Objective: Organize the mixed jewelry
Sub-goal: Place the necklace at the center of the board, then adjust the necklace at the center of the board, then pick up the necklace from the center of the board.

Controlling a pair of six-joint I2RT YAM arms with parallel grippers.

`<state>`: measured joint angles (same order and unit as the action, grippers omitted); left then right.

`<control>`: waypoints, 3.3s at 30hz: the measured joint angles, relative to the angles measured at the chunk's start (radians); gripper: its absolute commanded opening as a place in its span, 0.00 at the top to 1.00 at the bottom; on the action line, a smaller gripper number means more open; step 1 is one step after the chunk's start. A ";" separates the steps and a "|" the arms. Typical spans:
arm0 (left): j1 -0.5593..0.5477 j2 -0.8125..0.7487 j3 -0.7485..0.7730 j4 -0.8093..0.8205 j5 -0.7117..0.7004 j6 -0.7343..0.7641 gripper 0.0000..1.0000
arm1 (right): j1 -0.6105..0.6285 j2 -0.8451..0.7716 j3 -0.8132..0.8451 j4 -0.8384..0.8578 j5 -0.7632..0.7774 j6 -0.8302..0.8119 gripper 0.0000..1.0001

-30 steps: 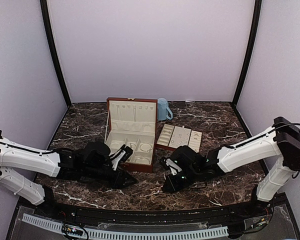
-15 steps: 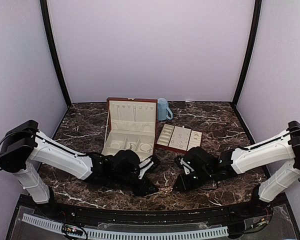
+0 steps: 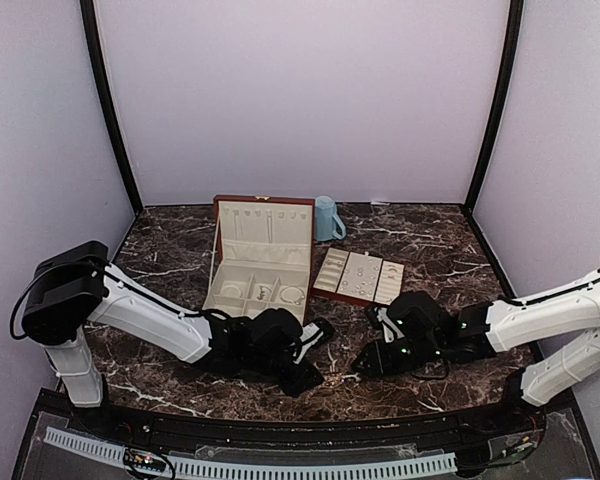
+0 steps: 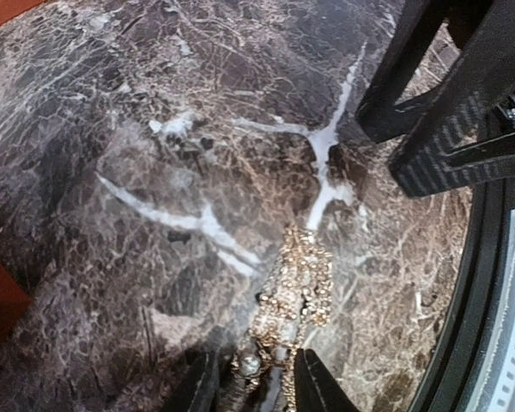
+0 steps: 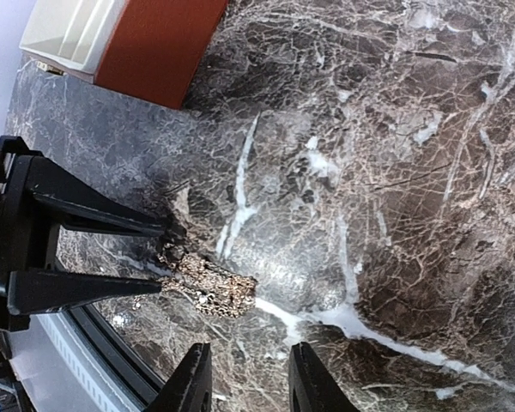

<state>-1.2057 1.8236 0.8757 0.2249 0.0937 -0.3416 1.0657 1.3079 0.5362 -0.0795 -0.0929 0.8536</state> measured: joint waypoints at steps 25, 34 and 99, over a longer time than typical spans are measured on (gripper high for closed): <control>-0.102 0.063 0.119 -0.153 -0.280 0.045 0.83 | 0.000 -0.060 -0.043 0.095 0.001 0.024 0.65; -0.128 0.082 0.150 -0.185 -0.329 0.061 1.00 | 0.000 -0.099 -0.053 0.108 0.024 0.027 0.64; -0.132 -0.263 -0.112 -0.196 -0.498 -0.239 0.82 | 0.183 0.383 0.295 -0.034 0.218 -0.280 0.82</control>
<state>-1.3380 1.5608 0.7635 0.0284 -0.4042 -0.5804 1.2491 1.6913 0.8314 -0.1131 0.1249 0.5732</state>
